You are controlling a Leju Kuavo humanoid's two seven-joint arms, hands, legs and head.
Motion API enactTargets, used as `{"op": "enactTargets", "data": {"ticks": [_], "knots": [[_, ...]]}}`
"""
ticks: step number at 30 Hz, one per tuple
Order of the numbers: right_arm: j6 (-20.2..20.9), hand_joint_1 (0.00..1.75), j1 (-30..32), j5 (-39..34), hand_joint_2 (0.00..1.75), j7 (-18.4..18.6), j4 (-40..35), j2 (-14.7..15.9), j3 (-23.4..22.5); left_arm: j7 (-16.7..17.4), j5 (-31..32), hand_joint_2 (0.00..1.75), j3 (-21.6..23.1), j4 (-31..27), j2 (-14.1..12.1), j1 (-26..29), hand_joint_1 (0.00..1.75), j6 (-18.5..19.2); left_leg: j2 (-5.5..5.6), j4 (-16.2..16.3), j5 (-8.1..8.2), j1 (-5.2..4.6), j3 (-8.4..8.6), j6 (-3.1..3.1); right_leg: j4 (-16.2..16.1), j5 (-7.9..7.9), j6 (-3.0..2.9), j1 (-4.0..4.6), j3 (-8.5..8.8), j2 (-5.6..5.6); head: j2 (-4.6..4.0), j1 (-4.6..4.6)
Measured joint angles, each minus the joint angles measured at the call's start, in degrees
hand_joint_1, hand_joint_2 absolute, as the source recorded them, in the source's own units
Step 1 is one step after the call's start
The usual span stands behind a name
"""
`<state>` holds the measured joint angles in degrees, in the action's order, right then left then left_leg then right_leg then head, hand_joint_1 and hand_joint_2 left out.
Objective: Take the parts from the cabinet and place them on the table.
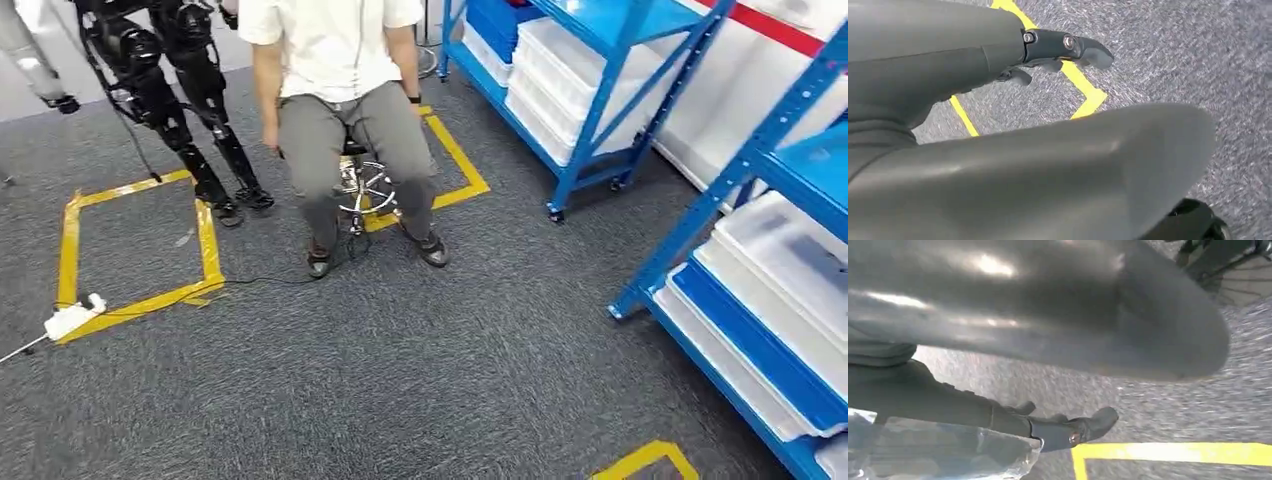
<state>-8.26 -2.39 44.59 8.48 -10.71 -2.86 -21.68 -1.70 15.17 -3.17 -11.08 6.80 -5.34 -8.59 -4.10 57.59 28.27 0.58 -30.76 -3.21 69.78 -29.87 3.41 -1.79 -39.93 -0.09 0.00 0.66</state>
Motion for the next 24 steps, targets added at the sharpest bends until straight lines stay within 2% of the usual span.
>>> {"op": "enactTargets", "data": {"ticks": [1,2,3,4,5,6,7,8,9,10,11,12,13,14,15,16,17,18,19,20,21,22,23,24], "knots": [[0.00,0.00,-0.02,0.00,0.00,0.00,-0.02,0.09,0.00,0.00,0.00,0.00,0.00,0.00,0.02,0.01,0.00,0.00,-0.65,0.03,0.17,0.19,0.15,0.35,-5.34,1.67,0.80,-0.36,3.11,-1.02,0.00,0.02],[0.00,0.00,-0.12,0.00,0.00,0.00,-0.02,0.09,0.00,0.00,0.00,0.00,0.00,0.00,0.04,0.01,0.00,0.00,-1.25,0.25,0.46,0.22,0.50,0.90,-10.65,2.99,1.34,-0.80,6.17,-3.40,0.00,-0.04],[0.04,0.00,-0.31,0.00,0.00,0.00,0.00,-0.18,0.00,0.00,0.00,0.00,0.00,0.00,-0.13,0.01,0.00,-0.02,-1.87,0.28,0.86,-0.41,0.73,1.53,-10.39,3.17,0.89,-0.41,6.30,-5.90,0.00,-0.15],[0.04,0.00,-0.48,0.00,0.00,0.02,-0.02,-0.11,-0.02,0.00,0.00,0.00,0.00,0.00,-0.13,0.05,0.00,-0.04,-2.35,0.39,1.22,-0.20,1.12,2.06,-10.69,3.45,0.27,0.03,6.33,-5.12,0.00,-0.07],[0.07,0.00,-0.42,-0.02,0.00,0.02,-0.02,-0.07,0.00,-0.02,0.00,0.00,0.00,0.00,-0.09,-0.07,0.00,-0.04,-3.03,0.26,1.26,-0.18,1.53,2.29,-10.65,3.33,-0.30,0.10,6.17,-4.24,0.00,0.20],[0.07,0.00,-0.42,-0.24,0.00,0.00,-0.02,0.07,-0.02,-0.07,0.00,0.00,0.00,0.00,0.04,-0.25,0.00,-0.04,-3.73,-0.09,1.07,0.03,1.83,2.72,-10.57,3.29,-0.77,0.61,5.93,-3.66,0.00,0.24],[0.09,0.00,-0.48,-0.48,0.00,-0.11,-0.02,0.07,-0.02,-0.11,-0.09,0.00,-0.02,-0.06,0.07,-0.50,0.00,-0.07,-4.49,-0.21,1.27,0.24,2.14,3.29,-10.86,3.45,-1.53,0.52,6.14,-2.77,0.00,0.07],[0.09,0.00,-0.44,-0.55,0.00,-0.11,-0.02,0.07,-0.02,-0.18,-0.09,0.00,-0.02,-0.11,0.07,-0.68,0.00,0.00,-2.76,0.45,1.99,0.87,2.08,3.74,-11.14,3.67,-2.11,-0.64,6.36,-1.90,0.00,0.20],[0.09,0.00,-0.50,-0.65,0.00,-0.11,-0.02,0.13,-0.02,-0.17,-0.09,0.00,0.00,-0.11,0.07,-0.74,0.00,0.11,0.42,2.44,3.79,0.96,1.34,3.72,-11.13,3.88,-2.66,-0.40,6.33,-1.40,0.00,0.59],[0.09,0.00,-0.65,-0.70,0.00,-0.11,-0.02,0.11,-0.02,0.13,-0.07,0.00,0.00,-0.11,0.07,-0.75,0.00,0.18,2.57,6.41,6.36,1.05,-0.44,3.72,-11.13,3.93,-3.12,-0.18,6.21,-0.67,0.00,0.81],[0.09,0.00,-0.85,-0.70,0.00,-0.07,-0.02,0.09,-0.02,0.92,0.02,0.00,0.00,-0.11,0.07,-0.76,0.00,0.31,3.62,11.22,8.72,1.04,-2.73,3.79,-11.12,3.98,-3.30,0.11,6.12,0.22,0.00,0.98],[0.15,0.00,-0.90,-0.72,0.00,0.06,-0.02,0.04,-0.02,1.72,0.35,0.00,0.00,-0.09,0.07,-0.87,0.00,0.43,3.95,15.23,10.17,1.02,-4.79,3.79,-11.10,4.10,-3.48,0.43,6.04,1.11,0.00,0.92],[0.17,0.00,-0.89,-0.72,0.00,0.11,-0.02,0.02,-0.04,2.17,0.44,0.00,0.00,-0.09,0.07,-0.88,0.00,0.70,4.04,17.48,10.15,1.01,-6.21,3.63,-11.09,4.11,-3.49,0.76,6.03,2.24,0.00,0.94],[0.17,0.00,-0.83,-0.79,0.00,0.13,-0.02,0.04,-0.06,2.27,0.46,0.00,0.00,-0.09,0.09,-0.97,0.00,0.83,4.05,16.49,8.66,0.97,-6.07,3.34,-11.09,4.13,-3.52,0.97,6.10,3.12,0.00,0.90],[0.15,0.00,-0.80,-0.85,0.00,0.13,-0.02,0.11,-0.15,2.30,0.52,0.00,0.00,-0.09,0.09,-1.20,0.00,0.92,4.23,13.34,6.14,0.93,-4.84,2.94,-11.08,4.23,-3.67,1.16,6.17,4.02,0.00,0.94],[0.15,0.00,-0.84,-0.85,0.00,0.13,-0.02,0.15,-0.33,2.30,0.57,0.00,0.00,-0.09,0.09,-1.47,0.00,0.98,4.81,8.50,3.19,0.89,-2.76,2.46,-11.09,4.26,-3.65,1.30,6.24,4.86,0.00,0.92],[0.11,0.00,-0.91,-0.81,0.00,0.11,-0.02,0.15,-0.52,2.29,0.72,0.00,0.00,-0.09,0.07,-1.73,0.00,1.03,6.40,3.38,0.65,0.73,-0.44,1.85,-11.09,4.33,-3.60,1.38,6.27,5.62,0.00,0.94],[0.09,0.00,-0.93,-0.66,0.00,0.02,-0.02,-0.05,-0.70,2.34,0.94,0.00,0.00,-0.09,-0.13,-2.04,0.00,1.03,9.12,1.59,1.53,0.77,0.40,1.53,-11.15,4.63,-3.43,1.23,6.18,6.01,0.00,0.57],[0.02,0.00,-1.08,-0.59,0.00,0.00,-0.02,0.13,-0.85,2.36,1.07,0.00,0.00,-0.11,-0.11,-2.11,0.00,1.01,8.80,0.98,1.08,0.28,0.40,1.18,-11.14,4.73,-3.19,1.31,5.93,6.71,0.00,0.59],[0.04,0.00,-1.09,-0.57,0.00,-0.04,-0.02,0.04,-0.89,2.38,1.14,0.00,0.00,-0.11,-0.11,-2.31,0.00,1.03,8.22,1.02,1.11,-0.07,0.39,1.06,-11.18,4.94,-2.85,0.95,5.70,7.11,0.00,0.99],[0.04,0.00,-1.01,-0.57,0.00,-0.04,0.00,0.04,-0.92,2.60,1.29,0.00,0.00,-0.11,-0.09,-2.63,0.00,1.05,7.80,1.00,1.07,-0.24,0.38,0.90,-11.37,5.12,-2.46,0.68,5.58,7.72,0.00,0.98],[0.02,0.00,-0.96,-0.57,0.00,-0.04,0.00,0.02,-0.96,2.67,1.38,0.00,0.00,-0.13,-0.02,-2.73,0.00,1.05,7.15,0.68,0.77,-0.31,0.44,0.53,-11.78,5.43,-1.96,0.79,5.40,8.30,0.00,0.98],[0.02,0.00,-0.92,-0.57,0.00,-0.04,0.00,0.13,-1.05,2.71,1.44,0.00,0.02,-0.18,0.18,-2.81,0.00,1.14,6.15,-0.98,-0.36,0.54,0.97,0.15,-11.11,5.44,-1.93,1.51,4.97,7.45,0.00,0.90],[0.02,0.00,-0.85,-0.59,0.00,-0.04,0.00,0.15,-1.11,2.73,1.49,0.00,0.02,-0.17,0.24,-2.94,0.00,1.22,5.51,-1.66,-0.68,0.27,1.19,0.01,-9.65,4.33,-2.13,1.46,3.83,3.56,0.00,0.81]]}}
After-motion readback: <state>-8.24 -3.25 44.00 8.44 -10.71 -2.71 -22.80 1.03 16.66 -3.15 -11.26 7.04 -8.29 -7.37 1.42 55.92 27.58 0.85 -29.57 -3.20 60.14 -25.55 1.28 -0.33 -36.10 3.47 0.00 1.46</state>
